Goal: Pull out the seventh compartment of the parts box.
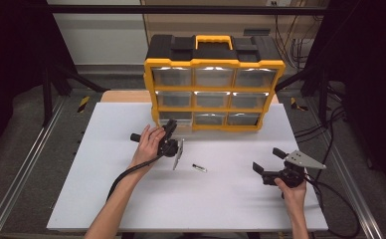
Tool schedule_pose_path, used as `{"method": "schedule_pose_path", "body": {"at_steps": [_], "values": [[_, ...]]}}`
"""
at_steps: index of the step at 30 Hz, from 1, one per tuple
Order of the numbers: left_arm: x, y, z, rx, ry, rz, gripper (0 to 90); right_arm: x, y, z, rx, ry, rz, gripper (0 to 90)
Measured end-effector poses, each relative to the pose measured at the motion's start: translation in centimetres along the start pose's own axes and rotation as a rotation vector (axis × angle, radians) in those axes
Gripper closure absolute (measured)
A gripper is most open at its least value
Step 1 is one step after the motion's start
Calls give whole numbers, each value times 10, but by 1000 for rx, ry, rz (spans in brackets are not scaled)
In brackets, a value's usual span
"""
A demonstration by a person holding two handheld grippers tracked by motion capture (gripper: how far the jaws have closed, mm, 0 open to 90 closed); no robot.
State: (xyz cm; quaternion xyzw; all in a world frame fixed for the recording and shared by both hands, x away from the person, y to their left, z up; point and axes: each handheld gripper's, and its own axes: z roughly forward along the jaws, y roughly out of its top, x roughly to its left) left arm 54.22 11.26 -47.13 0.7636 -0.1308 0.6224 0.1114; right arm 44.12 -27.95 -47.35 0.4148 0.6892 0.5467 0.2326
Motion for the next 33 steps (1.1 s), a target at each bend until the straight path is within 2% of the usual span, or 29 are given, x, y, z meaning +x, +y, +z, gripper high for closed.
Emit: {"method": "schedule_pose_path", "body": {"at_steps": [7, 9, 16, 33], "values": [[0, 2, -4, 7, 7, 18, 776, 0, 0, 0, 0, 0, -2, 4], [-1, 2, -4, 2, 6, 4, 776, 0, 0, 0, 1, 0, -2, 4], [-1, 3, -9, 4, 14, 22, 777, 0, 0, 1, 2, 2, -2, 4], [-6, 5, -16, -3, 25, 20, 778, 0, 0, 1, 2, 1, 2, 4]]}}
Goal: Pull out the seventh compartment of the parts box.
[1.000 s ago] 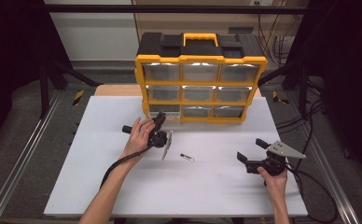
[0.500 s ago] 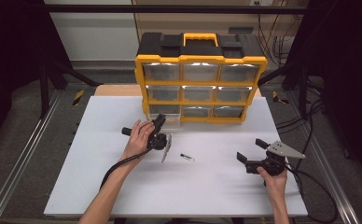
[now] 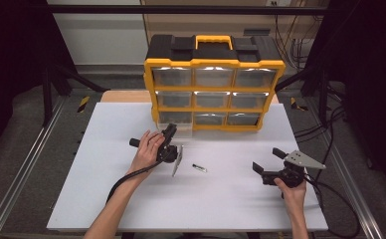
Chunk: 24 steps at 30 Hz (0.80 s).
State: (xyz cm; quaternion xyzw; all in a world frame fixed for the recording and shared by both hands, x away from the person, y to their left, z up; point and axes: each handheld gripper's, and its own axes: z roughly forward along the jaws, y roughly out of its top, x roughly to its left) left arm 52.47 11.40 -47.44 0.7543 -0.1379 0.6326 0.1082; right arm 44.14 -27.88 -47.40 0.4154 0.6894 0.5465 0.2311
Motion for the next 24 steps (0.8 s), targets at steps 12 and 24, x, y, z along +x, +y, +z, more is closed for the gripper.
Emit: {"method": "schedule_pose_path", "body": {"at_steps": [12, 24], "values": [[-3, 0, -5, -9, 4, 10, 778, 0, 0, 0, -2, -1, 1, 4], [-4, 0, -13, -23, 8, 15, 778, 0, 0, 0, -3, 2, 2, 4]]}}
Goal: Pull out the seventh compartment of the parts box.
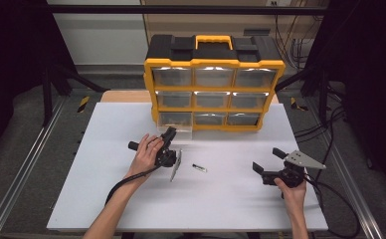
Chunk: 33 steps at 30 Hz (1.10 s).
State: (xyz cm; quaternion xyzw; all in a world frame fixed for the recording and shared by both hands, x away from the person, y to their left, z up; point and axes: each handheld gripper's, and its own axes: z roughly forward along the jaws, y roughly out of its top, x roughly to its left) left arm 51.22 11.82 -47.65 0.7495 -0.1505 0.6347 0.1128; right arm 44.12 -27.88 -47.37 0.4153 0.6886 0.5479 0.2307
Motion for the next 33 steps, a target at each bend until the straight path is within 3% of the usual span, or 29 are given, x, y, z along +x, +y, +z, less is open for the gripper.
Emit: {"method": "schedule_pose_path", "body": {"at_steps": [33], "values": [[-2, 4, -13, -12, 2, -6, 777, 0, 0, 0, -3, 1, -1, 4]]}}
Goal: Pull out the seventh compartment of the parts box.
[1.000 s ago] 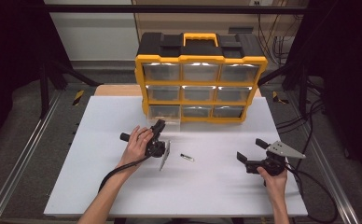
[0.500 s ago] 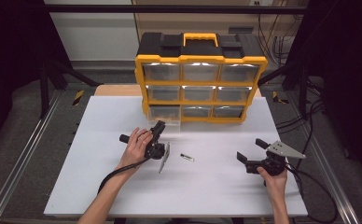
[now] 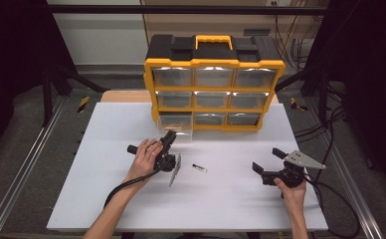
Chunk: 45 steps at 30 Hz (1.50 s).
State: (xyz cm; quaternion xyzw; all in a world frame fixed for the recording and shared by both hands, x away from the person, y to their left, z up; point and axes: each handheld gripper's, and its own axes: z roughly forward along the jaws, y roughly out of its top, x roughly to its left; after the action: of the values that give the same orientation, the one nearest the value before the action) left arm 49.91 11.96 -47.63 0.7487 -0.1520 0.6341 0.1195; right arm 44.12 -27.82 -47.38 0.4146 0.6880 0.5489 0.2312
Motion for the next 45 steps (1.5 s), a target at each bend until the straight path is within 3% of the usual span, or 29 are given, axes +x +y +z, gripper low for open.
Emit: {"method": "schedule_pose_path", "body": {"at_steps": [15, 20, 25, 26, 27, 31, 40, 42, 43, 45], "values": [[2, 1, -2, -2, -36, -22, 765, 0, 0, 0, 2, 2, 0, 4], [5, 1, -2, 0, -60, -57, 756, 0, 0, 0, 0, -1, 1, 4], [9, 0, -3, -8, -94, -132, 740, 0, 0, -1, 0, 1, 4, 4], [9, 0, -3, -8, -94, -132, 725, 0, 0, -1, 0, 1, 3, 4], [10, -1, -4, -19, -109, -172, 720, 0, 0, -1, -1, 0, 4, 4], [16, -3, -7, -29, -138, -251, 685, 0, 0, -1, 0, 1, 7, 4], [28, -8, -13, -55, -217, -496, 585, 0, 0, -1, -3, 3, 8, 4], [29, -8, -13, -56, -222, -517, 562, 0, 0, -1, -3, 3, 8, 4], [31, -10, -14, -67, -234, -567, 553, 0, 0, -1, -3, 3, 8, 4], [33, -12, -15, -79, -246, -622, 537, 0, 1, -1, -3, 2, 8, 4]]}}
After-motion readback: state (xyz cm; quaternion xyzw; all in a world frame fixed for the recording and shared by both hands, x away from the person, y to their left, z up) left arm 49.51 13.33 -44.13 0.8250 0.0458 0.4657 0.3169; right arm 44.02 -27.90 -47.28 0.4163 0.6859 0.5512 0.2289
